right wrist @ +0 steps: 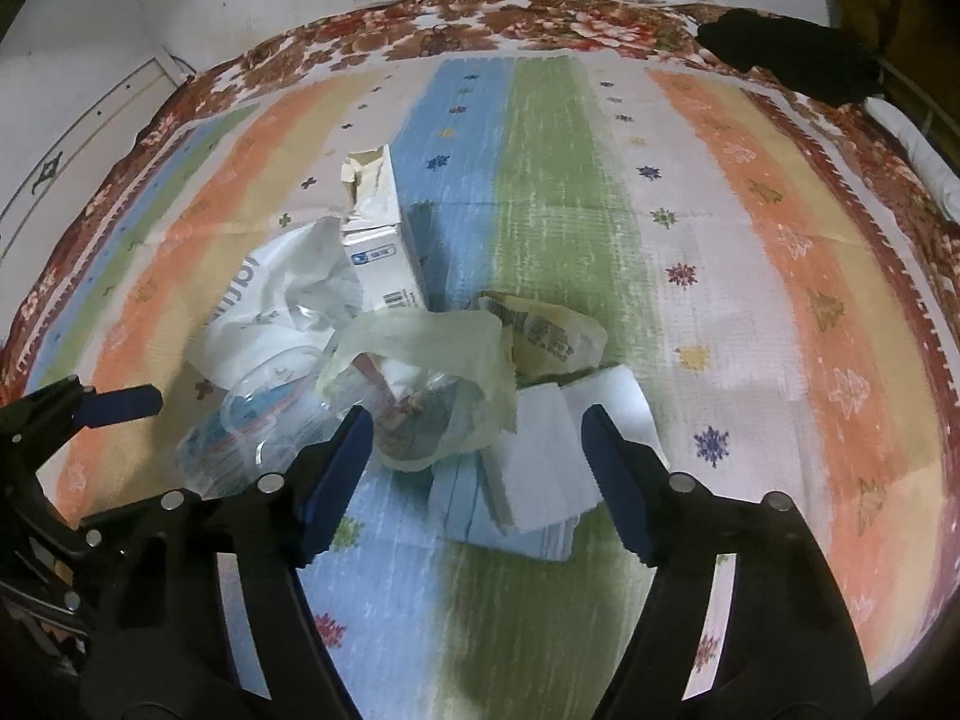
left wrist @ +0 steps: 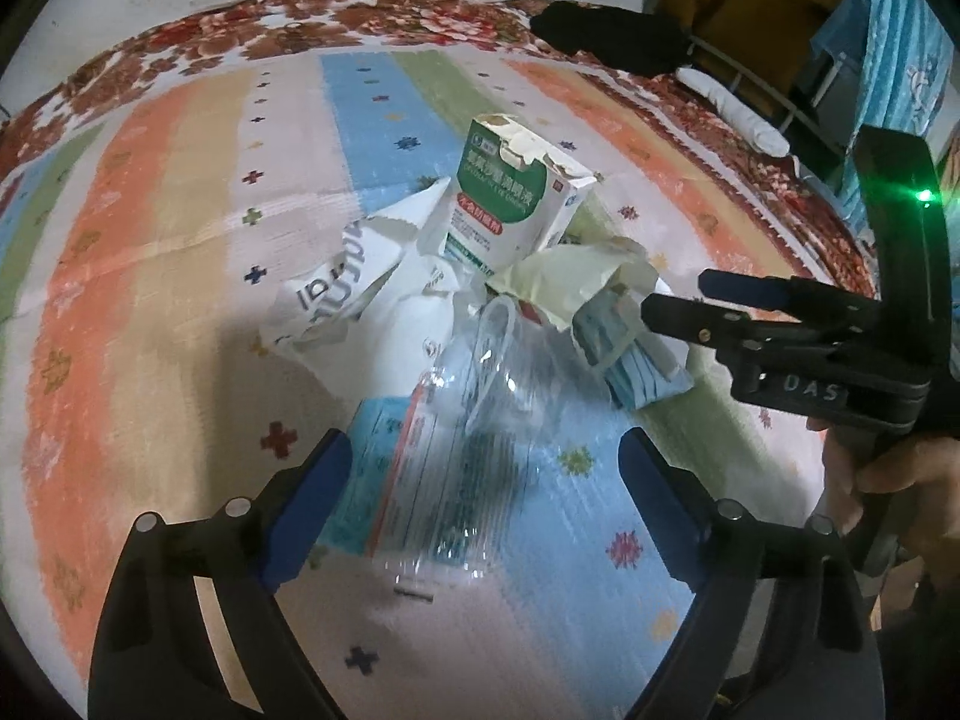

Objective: Collect trash
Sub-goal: 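Grasp the clear plastic cup with the left tool while the right tool grasps the pale green sheet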

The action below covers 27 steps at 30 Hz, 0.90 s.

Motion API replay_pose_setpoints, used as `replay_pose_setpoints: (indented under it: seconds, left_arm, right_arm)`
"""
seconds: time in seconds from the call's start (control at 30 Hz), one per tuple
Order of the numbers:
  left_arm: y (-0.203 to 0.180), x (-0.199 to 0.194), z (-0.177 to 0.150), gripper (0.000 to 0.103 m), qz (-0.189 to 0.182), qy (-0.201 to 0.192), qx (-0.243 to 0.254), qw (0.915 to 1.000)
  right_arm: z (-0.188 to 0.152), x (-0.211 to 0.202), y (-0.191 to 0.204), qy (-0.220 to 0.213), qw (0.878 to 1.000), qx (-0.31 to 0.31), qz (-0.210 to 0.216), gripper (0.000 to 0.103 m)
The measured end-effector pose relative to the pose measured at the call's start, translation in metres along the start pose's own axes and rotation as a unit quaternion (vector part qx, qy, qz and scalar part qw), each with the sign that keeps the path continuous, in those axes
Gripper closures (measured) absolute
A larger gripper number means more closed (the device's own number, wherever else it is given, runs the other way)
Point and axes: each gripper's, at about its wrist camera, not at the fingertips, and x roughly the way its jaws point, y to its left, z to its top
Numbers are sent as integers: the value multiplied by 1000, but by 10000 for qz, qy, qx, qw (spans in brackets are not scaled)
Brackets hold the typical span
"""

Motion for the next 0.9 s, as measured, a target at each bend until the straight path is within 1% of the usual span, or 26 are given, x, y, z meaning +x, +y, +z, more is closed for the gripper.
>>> replay_pose_setpoints:
  seconds: [0.03, 0.07, 0.1, 0.17, 0.3, 0.33, 0.37, 0.4, 0.47, 0.5, 0.53, 0.57, 0.6, 0.63, 0.67, 0.7, 0.73, 0.9]
  left_arm:
    - [1, 3, 1, 18, -28, 2, 8, 10000]
    - [1, 5, 3, 19, -42, -9, 24, 10000]
    - [2, 7, 5, 19, -57, -26, 60, 10000]
    - [2, 10, 7, 19, -78, -50, 102, 9999]
    - [4, 14, 12, 19, -255, -83, 59, 9996]
    - [2, 16, 12, 19, -280, -103, 82, 9995]
    - [0, 17, 13, 19, -297, -115, 104, 9994]
    - [-1, 18, 14, 19, -323, -116, 108, 9994]
    - [-4, 23, 17, 20, -374, -85, 100, 9992]
    - [-5, 25, 17, 27, -441, -50, 89, 9990]
    - [-7, 28, 17, 36, -454, 22, 99, 9989]
    - [-10, 33, 17, 43, -347, 119, 147, 9992]
    - [-12, 35, 17, 62, -319, 154, 196, 9992]
    - [-15, 35, 15, 73, -347, 165, 268, 9989]
    - [-20, 33, 13, 75, -381, 130, 374, 9985]
    - [-22, 31, 12, 88, -422, 110, 425, 9981]
    - [-23, 30, 11, 96, -478, 108, 453, 9978]
    - [-27, 15, 8, 97, -460, 30, 484, 9978]
  right_arm:
    - [1, 3, -1, 24, 10000, 1, 5, 41]
    - [2, 6, -3, 48, 10000, 10, 7, 42]
    - [3, 8, -4, 53, 10000, 16, 7, 42]
    - [6, 15, -6, 103, 9999, 26, 16, 46]
    - [9, 24, -10, 142, 9999, 43, 7, 53]
    - [9, 25, -10, 120, 9999, 49, 51, 58]
    - [10, 26, -10, 84, 9999, 40, 133, 62]
    - [11, 27, -9, 82, 9999, 24, 125, 65]
    - [13, 30, -8, 99, 9999, 30, 117, 83]
    - [14, 32, -7, 121, 9998, 57, 124, 88]
    - [14, 32, -6, 136, 9998, 62, 131, 94]
    - [14, 31, -4, 127, 9998, 38, 158, 100]
    - [14, 29, -2, 92, 9998, -2, 180, 102]
    - [14, 26, 0, 66, 9998, -31, 191, 103]
    - [14, 23, 1, 35, 9998, -58, 191, 103]
    - [14, 20, 2, 10, 9998, -64, 180, 103]
    - [14, 19, 2, -4, 9998, -65, 171, 103]
    - [10, 11, 2, -11, 9998, -196, -19, 103]
